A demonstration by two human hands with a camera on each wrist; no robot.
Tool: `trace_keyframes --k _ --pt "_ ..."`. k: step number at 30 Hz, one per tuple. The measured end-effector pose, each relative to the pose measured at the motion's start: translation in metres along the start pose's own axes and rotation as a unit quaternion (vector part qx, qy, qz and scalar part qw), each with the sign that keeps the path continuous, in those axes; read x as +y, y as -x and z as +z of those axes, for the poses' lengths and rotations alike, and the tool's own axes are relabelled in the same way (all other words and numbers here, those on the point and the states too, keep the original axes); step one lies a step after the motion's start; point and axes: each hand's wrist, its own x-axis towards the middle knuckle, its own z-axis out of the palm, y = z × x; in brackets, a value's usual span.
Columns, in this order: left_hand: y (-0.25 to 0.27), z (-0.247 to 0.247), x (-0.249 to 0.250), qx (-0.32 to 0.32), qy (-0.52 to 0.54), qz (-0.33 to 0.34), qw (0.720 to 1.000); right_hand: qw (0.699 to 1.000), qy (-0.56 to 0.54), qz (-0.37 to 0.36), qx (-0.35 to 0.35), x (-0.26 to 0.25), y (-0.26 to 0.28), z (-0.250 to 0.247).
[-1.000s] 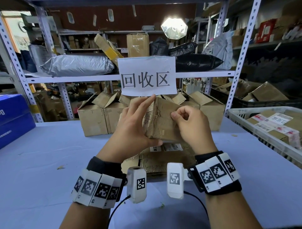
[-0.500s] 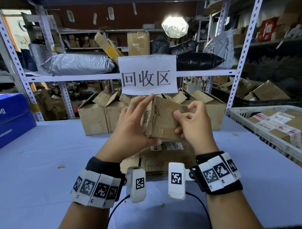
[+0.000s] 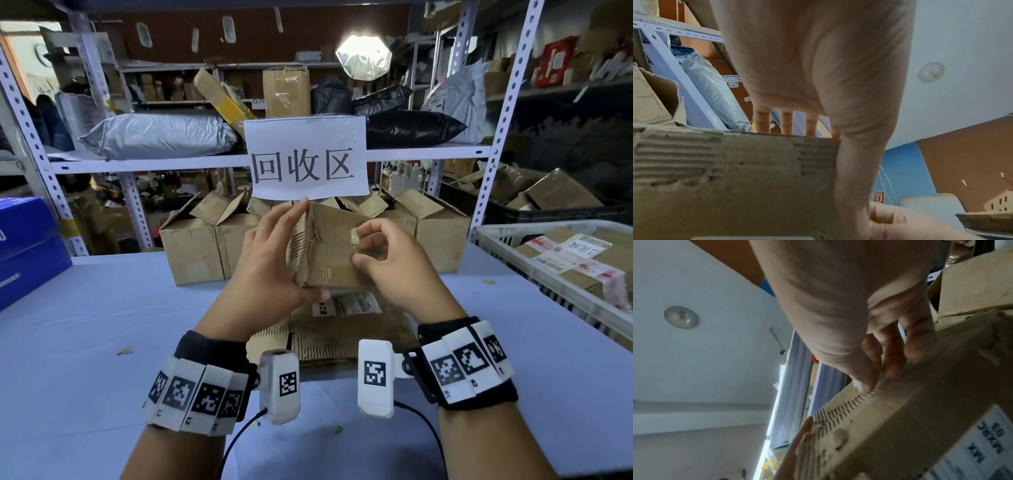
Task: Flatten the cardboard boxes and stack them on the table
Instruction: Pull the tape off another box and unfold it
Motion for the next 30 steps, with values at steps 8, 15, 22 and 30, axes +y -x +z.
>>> trace_keyframes --k 8,15,22,30 --pt "0.001 -0.001 0.004 -0.018 -0.025 0.03 0.999 0.995 0.062 -0.033 0.069 0.0 0.002 -0.001" --pt "-0.002 -0.002 -0.005 -0.007 0.007 0.023 1.0 0.997 0.046 -0.049 0.023 0.0 0.002 -0.005" --pt "-0.004 -0.009 -0.006 -0.013 0.035 0.032 0.999 0.99 0.083 -0.104 0.049 0.002 0.004 -0.006" --pt "-0.005 -0.017 -0.013 -0.025 0.058 0.032 0.997 0.984 0.108 -0.127 0.06 0.002 0.0 -0.013"
